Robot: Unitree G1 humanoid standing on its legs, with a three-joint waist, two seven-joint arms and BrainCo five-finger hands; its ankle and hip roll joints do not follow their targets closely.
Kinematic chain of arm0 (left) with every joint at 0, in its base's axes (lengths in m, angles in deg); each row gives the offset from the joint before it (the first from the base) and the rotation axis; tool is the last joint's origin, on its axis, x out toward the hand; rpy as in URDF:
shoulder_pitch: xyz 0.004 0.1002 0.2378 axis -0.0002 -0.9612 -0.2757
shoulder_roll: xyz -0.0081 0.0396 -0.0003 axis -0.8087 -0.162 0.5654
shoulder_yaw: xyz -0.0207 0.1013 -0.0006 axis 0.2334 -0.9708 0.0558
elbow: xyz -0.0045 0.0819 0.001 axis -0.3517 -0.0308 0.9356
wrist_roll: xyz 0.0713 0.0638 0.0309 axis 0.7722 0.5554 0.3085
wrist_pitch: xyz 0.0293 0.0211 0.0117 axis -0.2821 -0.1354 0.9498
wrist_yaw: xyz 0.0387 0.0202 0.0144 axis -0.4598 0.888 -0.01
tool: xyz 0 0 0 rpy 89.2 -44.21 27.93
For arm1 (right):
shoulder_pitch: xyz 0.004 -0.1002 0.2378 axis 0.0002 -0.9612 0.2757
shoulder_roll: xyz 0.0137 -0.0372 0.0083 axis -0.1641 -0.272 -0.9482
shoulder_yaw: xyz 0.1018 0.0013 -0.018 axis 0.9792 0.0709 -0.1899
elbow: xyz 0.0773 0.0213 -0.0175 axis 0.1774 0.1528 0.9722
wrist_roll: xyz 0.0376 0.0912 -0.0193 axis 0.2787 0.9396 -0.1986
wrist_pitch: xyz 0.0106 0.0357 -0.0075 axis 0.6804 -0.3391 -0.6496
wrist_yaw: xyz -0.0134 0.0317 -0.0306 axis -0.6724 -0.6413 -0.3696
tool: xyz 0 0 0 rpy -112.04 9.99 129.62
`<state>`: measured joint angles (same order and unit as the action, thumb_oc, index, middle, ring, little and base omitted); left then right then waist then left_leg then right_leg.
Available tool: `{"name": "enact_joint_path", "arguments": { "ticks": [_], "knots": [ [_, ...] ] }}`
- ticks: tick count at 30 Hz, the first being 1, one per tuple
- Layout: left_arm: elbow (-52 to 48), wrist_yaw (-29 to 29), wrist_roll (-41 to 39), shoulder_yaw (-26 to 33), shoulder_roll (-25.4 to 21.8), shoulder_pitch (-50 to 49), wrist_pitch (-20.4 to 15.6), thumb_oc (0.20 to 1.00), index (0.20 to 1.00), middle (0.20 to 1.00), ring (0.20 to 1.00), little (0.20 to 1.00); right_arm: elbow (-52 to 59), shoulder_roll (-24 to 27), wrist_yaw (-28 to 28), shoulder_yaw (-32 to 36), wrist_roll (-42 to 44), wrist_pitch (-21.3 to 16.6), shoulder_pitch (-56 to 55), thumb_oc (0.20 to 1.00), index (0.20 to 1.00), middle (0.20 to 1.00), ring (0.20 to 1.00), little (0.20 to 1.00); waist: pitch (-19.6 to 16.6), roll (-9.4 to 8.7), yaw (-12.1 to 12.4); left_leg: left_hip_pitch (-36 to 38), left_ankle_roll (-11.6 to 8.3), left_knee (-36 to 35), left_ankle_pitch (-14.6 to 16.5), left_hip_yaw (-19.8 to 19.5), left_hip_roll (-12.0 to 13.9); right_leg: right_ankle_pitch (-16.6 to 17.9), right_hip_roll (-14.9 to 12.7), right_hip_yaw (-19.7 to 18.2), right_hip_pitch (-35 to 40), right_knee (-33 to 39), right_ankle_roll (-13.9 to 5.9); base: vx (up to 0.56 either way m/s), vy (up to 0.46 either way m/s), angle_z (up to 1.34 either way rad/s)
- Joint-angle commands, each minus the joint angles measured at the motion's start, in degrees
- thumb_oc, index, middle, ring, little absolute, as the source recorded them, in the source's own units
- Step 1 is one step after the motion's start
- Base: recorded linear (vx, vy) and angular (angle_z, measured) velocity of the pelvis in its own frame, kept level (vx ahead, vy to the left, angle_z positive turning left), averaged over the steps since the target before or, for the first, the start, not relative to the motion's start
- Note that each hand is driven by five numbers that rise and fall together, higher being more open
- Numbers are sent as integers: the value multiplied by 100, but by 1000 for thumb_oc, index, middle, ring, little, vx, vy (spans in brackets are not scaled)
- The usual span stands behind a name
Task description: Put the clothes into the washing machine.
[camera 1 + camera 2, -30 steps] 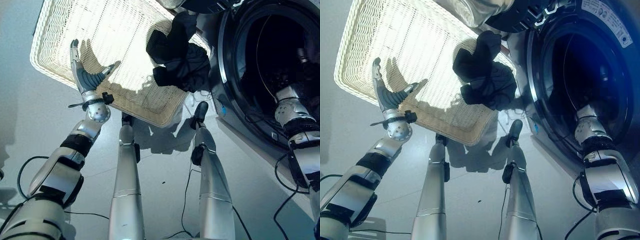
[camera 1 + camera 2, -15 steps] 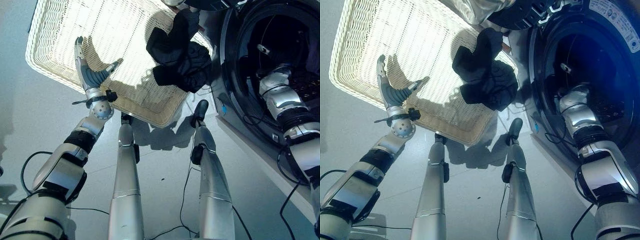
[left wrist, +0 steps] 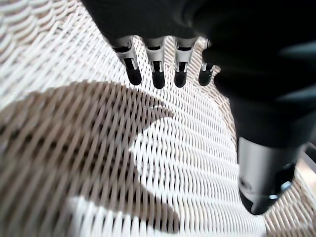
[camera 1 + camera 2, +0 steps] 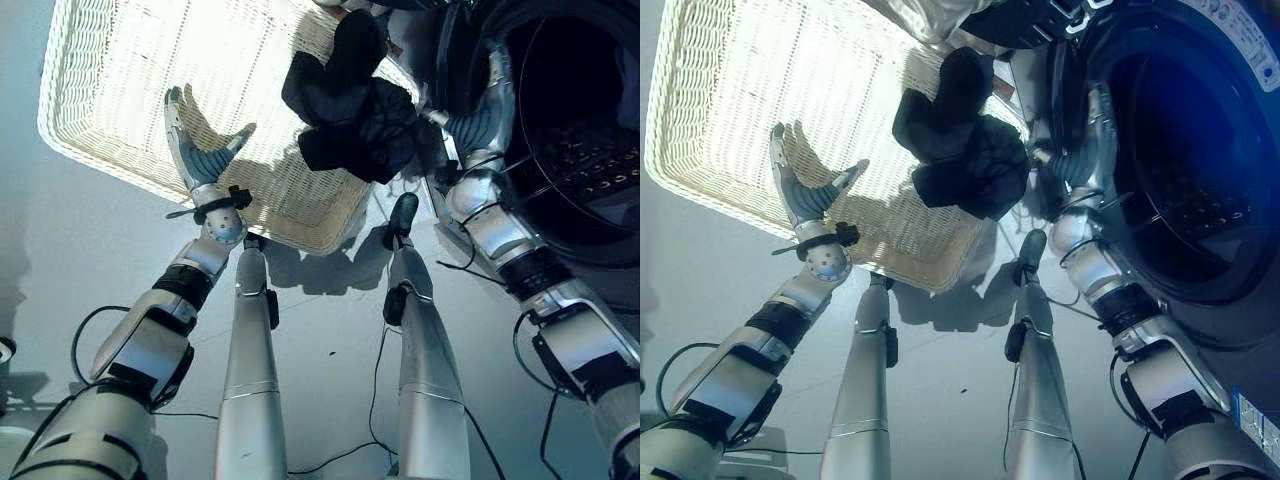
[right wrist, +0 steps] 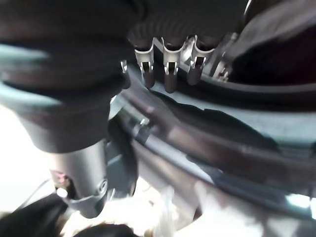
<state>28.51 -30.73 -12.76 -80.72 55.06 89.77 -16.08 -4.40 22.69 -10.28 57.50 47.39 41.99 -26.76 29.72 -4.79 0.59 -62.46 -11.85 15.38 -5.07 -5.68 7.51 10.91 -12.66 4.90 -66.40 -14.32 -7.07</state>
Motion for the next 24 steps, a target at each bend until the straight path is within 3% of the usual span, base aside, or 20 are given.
{"name": "enact_joint_path", "arguments": {
  "ticks": [1,5,17,24],
  "knots": [
    [-66,-249,249,386,162,55,-124,1000,1000,1000,1000,1000,867,29,353,-312,-676,-544,-103,1000,1000,1000,1000,1000,8,367,-134,86,477,-229,-139,24,-493,12,294,36,-35,-248,-407,-11,46,0],
    [-121,-312,318,410,272,33,-68,1000,1000,1000,1000,1000,1058,-49,663,-621,-1173,-588,-146,1000,1000,1000,1000,1000,8,380,-131,97,464,-226,-188,38,-495,-7,299,21,-20,-261,-383,-5,21,0],
    [-56,-237,251,336,377,142,-33,1000,1000,1000,1000,1000,851,-7,744,-1355,-1764,-702,355,1000,1000,1000,1000,1000,8,431,-20,101,458,-183,-260,2,-514,28,226,85,18,-298,-395,0,-3,1],
    [19,-146,173,209,403,263,17,1000,1000,1000,1000,1000,544,-20,831,-1754,-1743,-219,723,1000,1000,1000,1000,1000,8,444,63,57,471,-101,-283,-58,-544,53,181,125,-4,-357,-386,8,-15,1]
  ]
}}
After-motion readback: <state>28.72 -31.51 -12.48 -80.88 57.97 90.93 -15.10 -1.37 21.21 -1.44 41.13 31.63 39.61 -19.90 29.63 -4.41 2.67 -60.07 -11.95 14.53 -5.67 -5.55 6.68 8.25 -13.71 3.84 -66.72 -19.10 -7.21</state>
